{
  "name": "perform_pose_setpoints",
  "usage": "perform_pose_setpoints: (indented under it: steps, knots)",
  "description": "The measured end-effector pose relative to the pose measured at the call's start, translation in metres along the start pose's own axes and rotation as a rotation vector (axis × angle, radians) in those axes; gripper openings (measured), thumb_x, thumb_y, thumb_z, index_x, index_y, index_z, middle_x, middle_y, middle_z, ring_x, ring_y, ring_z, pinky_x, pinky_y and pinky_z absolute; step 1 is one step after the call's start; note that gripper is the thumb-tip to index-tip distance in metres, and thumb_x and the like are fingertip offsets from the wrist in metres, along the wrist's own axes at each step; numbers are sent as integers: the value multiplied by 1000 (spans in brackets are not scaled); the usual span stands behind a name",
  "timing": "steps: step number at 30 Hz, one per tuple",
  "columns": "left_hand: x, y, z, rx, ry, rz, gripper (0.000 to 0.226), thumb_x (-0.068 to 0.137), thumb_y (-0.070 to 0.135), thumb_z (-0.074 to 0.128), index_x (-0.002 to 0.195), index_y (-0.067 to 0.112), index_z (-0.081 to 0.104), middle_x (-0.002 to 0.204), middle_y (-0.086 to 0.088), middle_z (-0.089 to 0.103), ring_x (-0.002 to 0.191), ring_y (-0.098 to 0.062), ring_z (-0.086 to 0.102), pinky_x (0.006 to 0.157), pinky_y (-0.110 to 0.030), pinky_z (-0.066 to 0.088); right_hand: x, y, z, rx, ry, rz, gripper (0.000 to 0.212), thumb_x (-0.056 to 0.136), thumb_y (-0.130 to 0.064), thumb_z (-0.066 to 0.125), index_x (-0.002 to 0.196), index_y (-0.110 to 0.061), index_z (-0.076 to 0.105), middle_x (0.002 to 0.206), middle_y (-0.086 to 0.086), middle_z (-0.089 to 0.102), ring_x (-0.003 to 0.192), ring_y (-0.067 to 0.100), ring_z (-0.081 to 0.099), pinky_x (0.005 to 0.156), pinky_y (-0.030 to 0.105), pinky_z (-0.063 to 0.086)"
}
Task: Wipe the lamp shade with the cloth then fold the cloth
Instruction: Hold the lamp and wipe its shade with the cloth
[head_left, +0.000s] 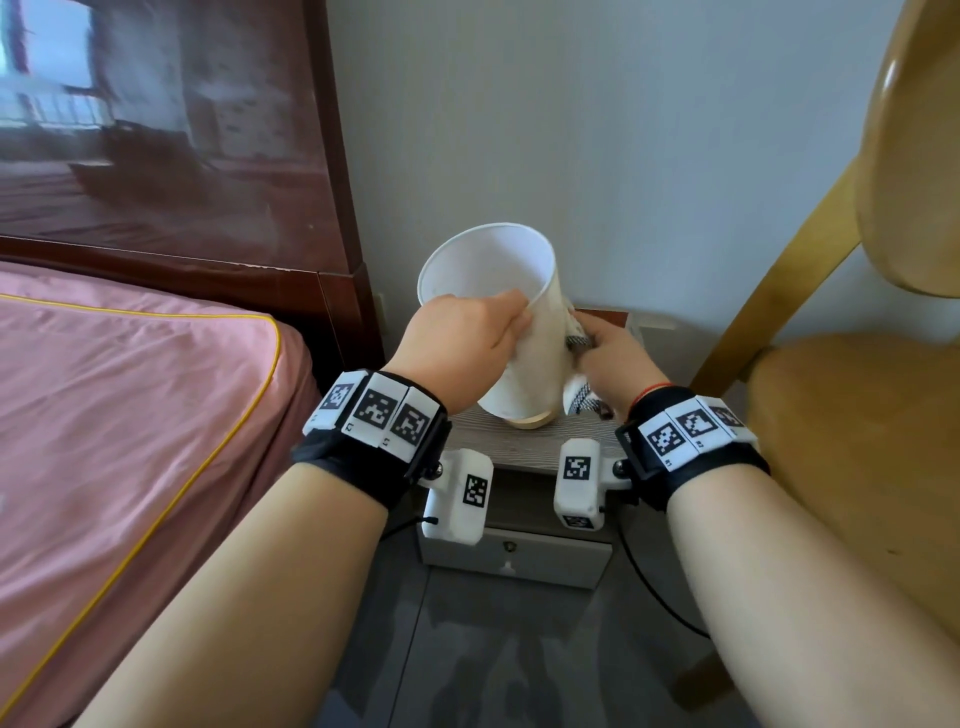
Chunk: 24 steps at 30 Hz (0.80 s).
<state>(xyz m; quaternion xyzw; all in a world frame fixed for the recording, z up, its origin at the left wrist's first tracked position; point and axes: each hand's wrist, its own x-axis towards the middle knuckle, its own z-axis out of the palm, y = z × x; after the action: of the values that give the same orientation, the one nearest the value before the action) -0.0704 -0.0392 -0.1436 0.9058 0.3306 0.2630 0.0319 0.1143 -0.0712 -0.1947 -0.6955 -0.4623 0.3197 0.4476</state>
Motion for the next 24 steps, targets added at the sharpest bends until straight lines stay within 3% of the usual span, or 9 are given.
perform_pose_setpoints:
  steps: [3,6,11,14,17,20,22,24]
  knots:
    - [1,0,-1,-3,1,-19,29,102,33,33,79,17,40,53,5,40,60,-29,46,56,-32,37,2,10,-3,-248,-60,112,57,91,5,37,141,-19,47,137,10,55,126,28,50,108,38,37]
    - [3,3,-1,-9,-2,-43,30,102,34,31,80,17,42,57,1,46,62,-31,51,58,-35,43,-1,4,-5,-410,-23,172,38,94,2,37,128,-1,55,126,21,60,114,35,56,96,38,43]
    - [7,4,-2,-157,45,-121,27,100,30,39,88,12,55,70,-4,59,72,-32,58,64,-35,45,-6,-7,-6,-46,253,29,55,83,11,36,125,-13,62,120,14,63,100,21,56,94,32,45]
    - [10,1,-6,-372,77,-154,19,96,23,49,101,14,66,95,-1,66,90,-21,61,79,-31,48,-4,-18,-7,52,286,-67,56,82,9,41,126,-18,62,120,7,65,101,13,56,93,26,44]
    - [13,-6,-9,-386,63,-135,22,94,17,52,105,17,71,110,1,63,106,-18,55,97,-32,41,-6,-25,-4,23,254,-109,56,78,6,43,119,-24,66,115,2,69,106,17,61,100,35,48]
    - [15,-16,-11,-126,58,-107,24,94,29,50,99,27,74,109,7,66,117,-15,49,117,-52,12,-9,-25,2,1,221,-118,63,76,8,37,119,-26,66,107,-1,70,106,20,62,98,41,50]
    - [14,-23,-14,-24,30,-123,31,95,38,44,89,27,73,103,9,66,112,-12,52,118,-54,-1,-6,-23,3,-19,217,-95,66,76,10,35,126,-24,62,119,1,67,113,21,59,101,42,47]
    - [13,-30,-15,24,13,-152,39,97,42,38,87,21,70,98,4,66,102,-14,56,119,-51,-3,-4,-21,2,-39,205,-74,68,77,12,35,131,-23,58,128,3,63,120,22,56,105,42,45]
